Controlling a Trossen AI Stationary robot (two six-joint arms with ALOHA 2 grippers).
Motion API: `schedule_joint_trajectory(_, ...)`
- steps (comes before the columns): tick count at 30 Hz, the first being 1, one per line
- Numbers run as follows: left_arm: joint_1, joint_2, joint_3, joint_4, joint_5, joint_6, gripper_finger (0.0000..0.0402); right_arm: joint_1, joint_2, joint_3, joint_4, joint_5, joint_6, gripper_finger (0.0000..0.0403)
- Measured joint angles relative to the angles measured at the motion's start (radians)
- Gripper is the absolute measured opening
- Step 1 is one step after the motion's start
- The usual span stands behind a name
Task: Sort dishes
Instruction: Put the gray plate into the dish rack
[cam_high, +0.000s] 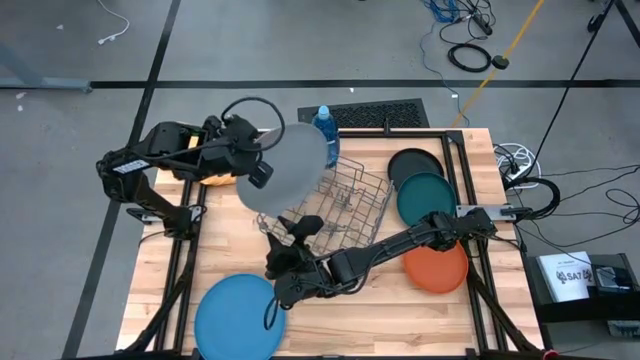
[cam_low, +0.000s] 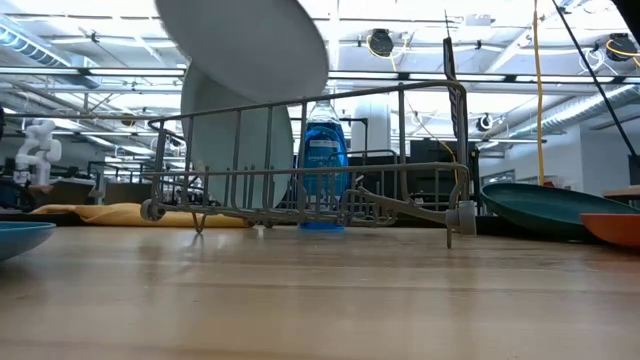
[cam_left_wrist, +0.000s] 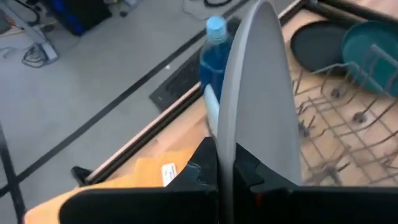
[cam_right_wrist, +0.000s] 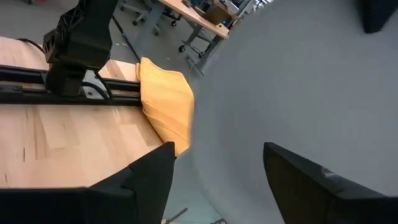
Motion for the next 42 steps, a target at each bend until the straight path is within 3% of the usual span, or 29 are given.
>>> schedule_joint_trajectory(5, -0.030, -0.006, 0.001, 0.023, -0.042, -0.014, 0.0000, 0.027, -0.003, 0.000, -0.008, 0.069, -0.027, 0.0237)
schedule_joint_trajectory(12, -0.104, 0.015, 0.001, 0.040, -0.153, -0.049, 0.0000, 0.099, -0.067, -0.001, -0.200, 0.356, -0.012, 0.0233)
schedule_joint_trajectory(16, -0.146, 0.054, 0.001, 0.047, -0.200, -0.071, 0.0000, 0.146, -0.119, -0.002, -0.307, 0.362, 0.117, 0.0230)
schedule_joint_trajectory(23, -0.211, 0.165, -0.005, 0.023, -0.285, -0.122, 0.0000, 0.232, -0.185, -0.002, -0.683, 0.362, 0.467, 0.0200)
schedule_joint_trajectory(29, -0.222, 0.233, -0.033, 0.022, -0.337, -0.236, 0.0000, 0.300, -0.217, -0.002, -0.900, 0.364, 0.716, 0.0171)
schedule_joint_trajectory(36, -0.219, 0.224, -0.103, 0.020, -0.343, -0.363, 0.0000, 0.361, -0.217, -0.002, -1.020, 0.354, 0.749, 0.0139)
schedule_joint_trajectory(42, -0.209, 0.207, -0.124, 0.022, -0.320, -0.352, 0.0000, 0.406, -0.217, -0.002, -1.042, 0.354, 0.738, 0.0088)
